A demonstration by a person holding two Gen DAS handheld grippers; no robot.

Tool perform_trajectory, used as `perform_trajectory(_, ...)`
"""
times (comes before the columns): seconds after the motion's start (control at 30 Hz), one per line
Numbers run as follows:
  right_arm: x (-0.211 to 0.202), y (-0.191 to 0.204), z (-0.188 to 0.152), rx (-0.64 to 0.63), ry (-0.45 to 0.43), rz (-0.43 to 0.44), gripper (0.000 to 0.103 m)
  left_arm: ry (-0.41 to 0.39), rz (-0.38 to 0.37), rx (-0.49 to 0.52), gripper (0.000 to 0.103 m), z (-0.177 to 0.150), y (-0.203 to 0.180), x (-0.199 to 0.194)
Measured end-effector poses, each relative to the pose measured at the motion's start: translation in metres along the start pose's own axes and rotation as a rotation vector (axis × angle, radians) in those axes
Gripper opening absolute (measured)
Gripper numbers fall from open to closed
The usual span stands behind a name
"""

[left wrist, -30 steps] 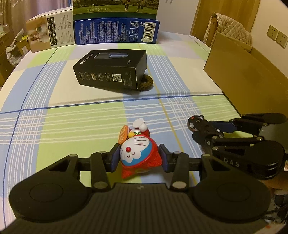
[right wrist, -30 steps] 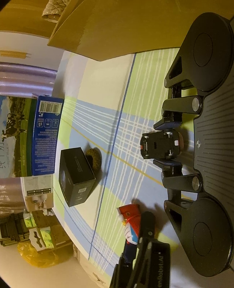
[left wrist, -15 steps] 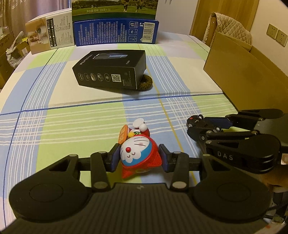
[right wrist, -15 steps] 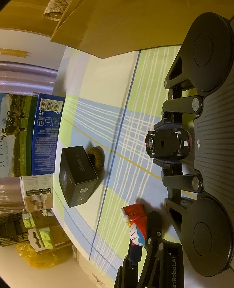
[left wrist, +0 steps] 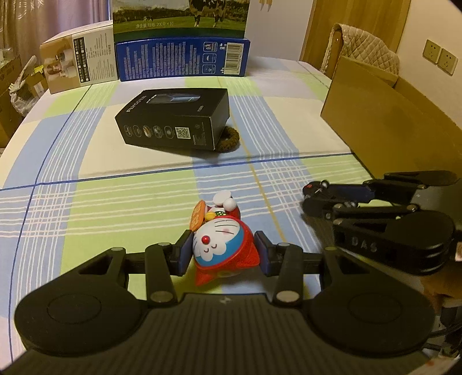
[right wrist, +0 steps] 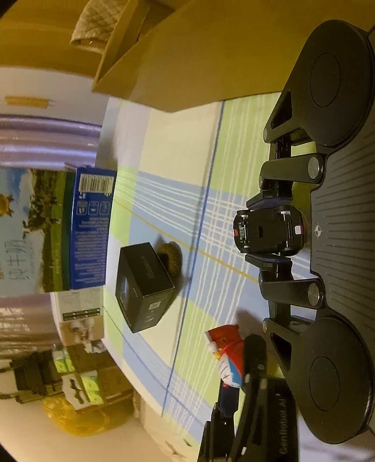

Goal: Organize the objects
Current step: 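Carry the Doraemon figure with the left tool and car with the right tool to the cardboard box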

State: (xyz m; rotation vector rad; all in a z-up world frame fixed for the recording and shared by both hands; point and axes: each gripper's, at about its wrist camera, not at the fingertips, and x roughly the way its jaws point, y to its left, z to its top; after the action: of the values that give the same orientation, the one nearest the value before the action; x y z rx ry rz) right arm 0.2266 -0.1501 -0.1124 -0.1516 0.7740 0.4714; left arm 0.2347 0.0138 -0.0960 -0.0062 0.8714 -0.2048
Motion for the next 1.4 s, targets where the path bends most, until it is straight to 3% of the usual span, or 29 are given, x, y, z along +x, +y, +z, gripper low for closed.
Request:
perform_trajectory(0.37, -0.071, 0.004, -0.01, 0.067, -0.023, -0.002, 0.029, -0.03, -0.002, -0.078, 0.039, -0.005, -0.014, -0.046)
perform_trajectory(0.77, -0.153, 0.013, -0.034, 0.11, -0.046, 0.013, 0.029, -0.049, -0.019, -0.127, 0.039, -0.023, -0.056, -0.118)
perform_trajectory(1.4, -0.22, 0.001, -0.056, 0.136, -0.104, -0.022, 0.029, -0.081, -0.036, -0.117, 0.039, -0.047, -0.102, -0.182)
